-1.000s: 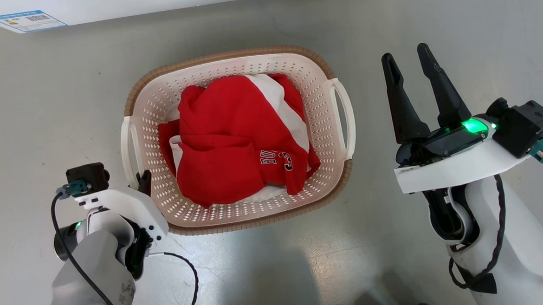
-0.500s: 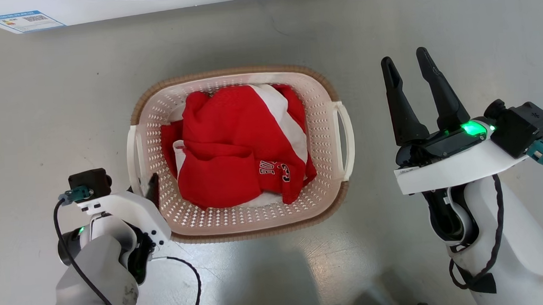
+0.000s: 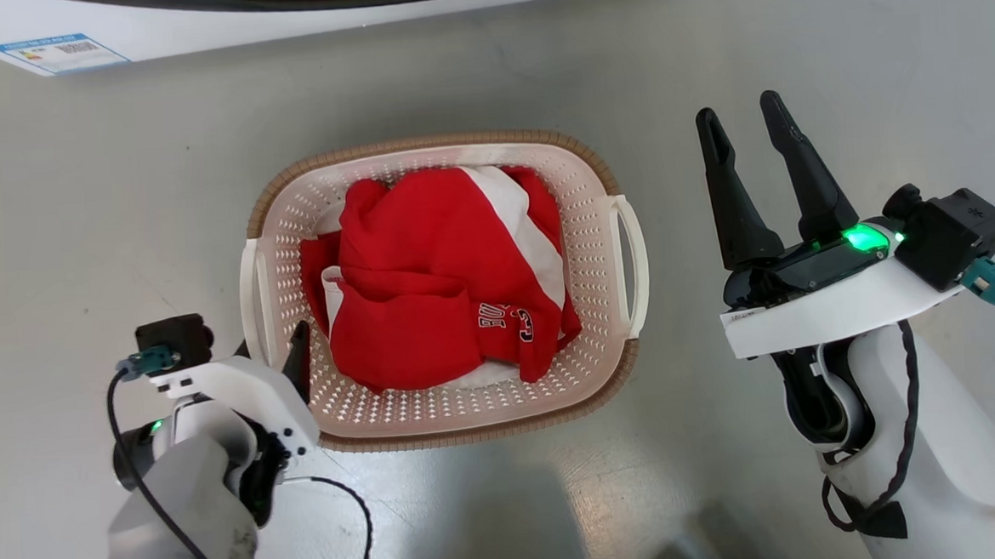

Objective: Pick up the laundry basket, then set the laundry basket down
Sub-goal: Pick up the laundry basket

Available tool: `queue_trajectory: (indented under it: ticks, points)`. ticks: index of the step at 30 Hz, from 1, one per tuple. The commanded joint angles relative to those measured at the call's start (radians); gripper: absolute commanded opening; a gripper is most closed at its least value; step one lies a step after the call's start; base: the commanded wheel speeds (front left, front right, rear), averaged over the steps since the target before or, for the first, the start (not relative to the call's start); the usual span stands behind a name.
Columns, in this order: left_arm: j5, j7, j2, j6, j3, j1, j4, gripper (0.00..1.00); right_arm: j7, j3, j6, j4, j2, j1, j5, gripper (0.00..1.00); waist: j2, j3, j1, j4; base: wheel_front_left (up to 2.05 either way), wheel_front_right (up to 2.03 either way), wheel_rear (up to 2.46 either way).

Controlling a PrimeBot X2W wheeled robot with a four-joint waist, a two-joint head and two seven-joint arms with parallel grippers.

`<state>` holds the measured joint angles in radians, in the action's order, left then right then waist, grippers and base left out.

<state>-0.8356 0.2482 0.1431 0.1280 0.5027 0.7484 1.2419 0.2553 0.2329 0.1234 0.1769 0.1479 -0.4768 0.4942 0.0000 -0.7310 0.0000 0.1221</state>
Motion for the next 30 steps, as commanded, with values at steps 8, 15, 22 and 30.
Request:
queue_trajectory:
  ticks: [8,15,22,30]
  points:
    - [0.015,0.013,0.067,0.003,-0.045,-0.025,-0.032,1.0,0.006,0.016,0.007,-0.003,-0.009,0.022,0.012,1.0,0.0,0.058,0.0,0.001,0.0,0.0,0.0]
    - [0.049,0.013,0.085,0.003,-0.07,-0.065,-0.102,1.0,0.006,0.011,0.007,0.012,-0.017,0.039,0.016,1.0,0.0,0.135,0.0,-0.005,0.0,0.0,0.0]
    - [0.13,0.013,0.103,0.002,-0.15,-0.105,-0.231,1.0,0.006,-0.002,0.007,0.026,-0.017,0.07,0.017,1.0,0.0,0.24,0.0,-0.018,0.0,0.0,0.0]
    - [0.237,0.013,0.087,0.002,-0.24,-0.187,-0.378,1.0,0.006,-0.04,0.007,0.041,-0.014,0.118,0.017,1.0,0.0,0.366,0.0,-0.031,0.0,0.0,0.0]
